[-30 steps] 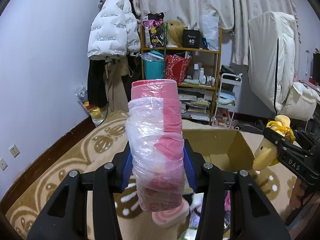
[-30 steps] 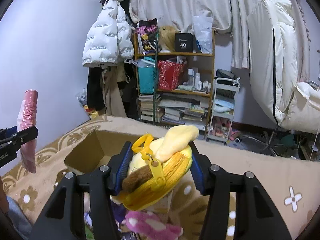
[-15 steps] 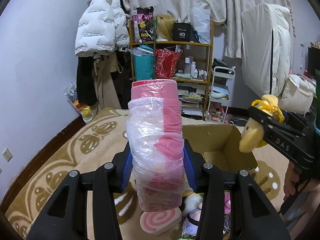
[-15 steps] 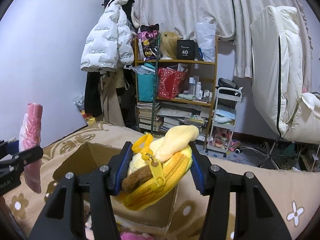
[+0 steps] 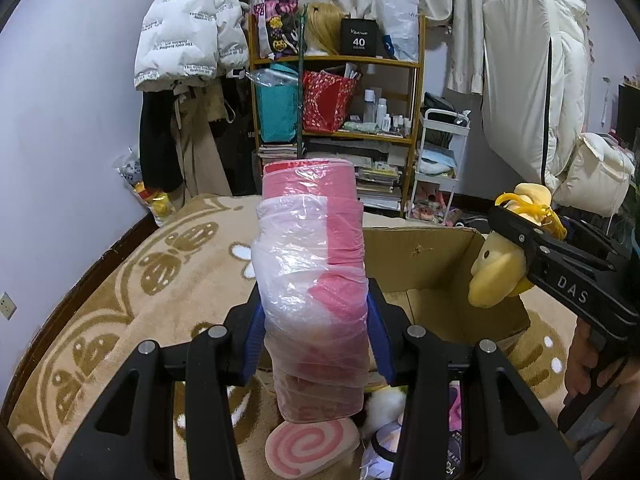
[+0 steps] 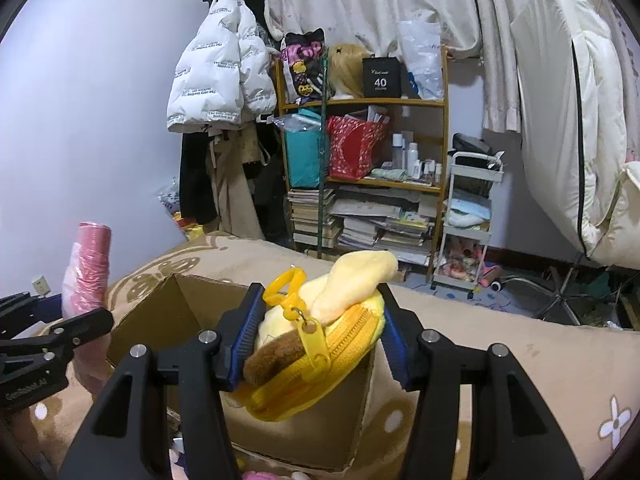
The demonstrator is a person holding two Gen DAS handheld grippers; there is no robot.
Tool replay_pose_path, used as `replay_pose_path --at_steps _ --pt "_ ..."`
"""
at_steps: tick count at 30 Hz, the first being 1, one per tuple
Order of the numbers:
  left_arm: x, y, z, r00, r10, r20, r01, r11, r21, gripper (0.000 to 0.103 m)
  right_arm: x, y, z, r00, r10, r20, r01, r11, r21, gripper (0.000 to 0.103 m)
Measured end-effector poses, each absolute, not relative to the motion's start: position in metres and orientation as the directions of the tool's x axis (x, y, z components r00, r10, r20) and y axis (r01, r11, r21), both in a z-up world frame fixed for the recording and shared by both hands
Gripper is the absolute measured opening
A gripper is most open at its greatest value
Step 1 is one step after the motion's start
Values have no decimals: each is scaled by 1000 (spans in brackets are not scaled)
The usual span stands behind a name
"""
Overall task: Organize soft objects
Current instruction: 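Lift the pink roll with the left tool while the right tool carries the yellow pouch over the box, then open the left tool to drop the roll while the right tool releases the pouch into the box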
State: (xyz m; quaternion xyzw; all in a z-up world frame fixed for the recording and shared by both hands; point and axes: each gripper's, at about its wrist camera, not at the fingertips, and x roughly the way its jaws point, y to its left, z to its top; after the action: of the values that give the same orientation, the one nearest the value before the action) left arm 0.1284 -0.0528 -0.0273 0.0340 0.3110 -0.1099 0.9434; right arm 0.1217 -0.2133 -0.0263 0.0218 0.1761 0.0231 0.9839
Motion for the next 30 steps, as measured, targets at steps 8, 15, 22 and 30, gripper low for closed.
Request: replay_pose_path --at_steps 8,15,22,30 --pt "148 -63 -45 734 -181 -654 236 972 -3 44 128 -214 -38 919 56 -391 -32 997 69 58" --pt "148 -64 -54 711 -169 -683 235 972 4 49 130 -209 -45 911 82 -403 -64 996 57 60" --pt "144 -61 -52 718 -149 -679 219 976 17 57 131 -207 -49 900 125 -419 -103 992 74 62" --pt "128 -48 -45 721 -117 -683 194 980 37 65 135 -208 -54 881 154 -448 -119 987 107 65"
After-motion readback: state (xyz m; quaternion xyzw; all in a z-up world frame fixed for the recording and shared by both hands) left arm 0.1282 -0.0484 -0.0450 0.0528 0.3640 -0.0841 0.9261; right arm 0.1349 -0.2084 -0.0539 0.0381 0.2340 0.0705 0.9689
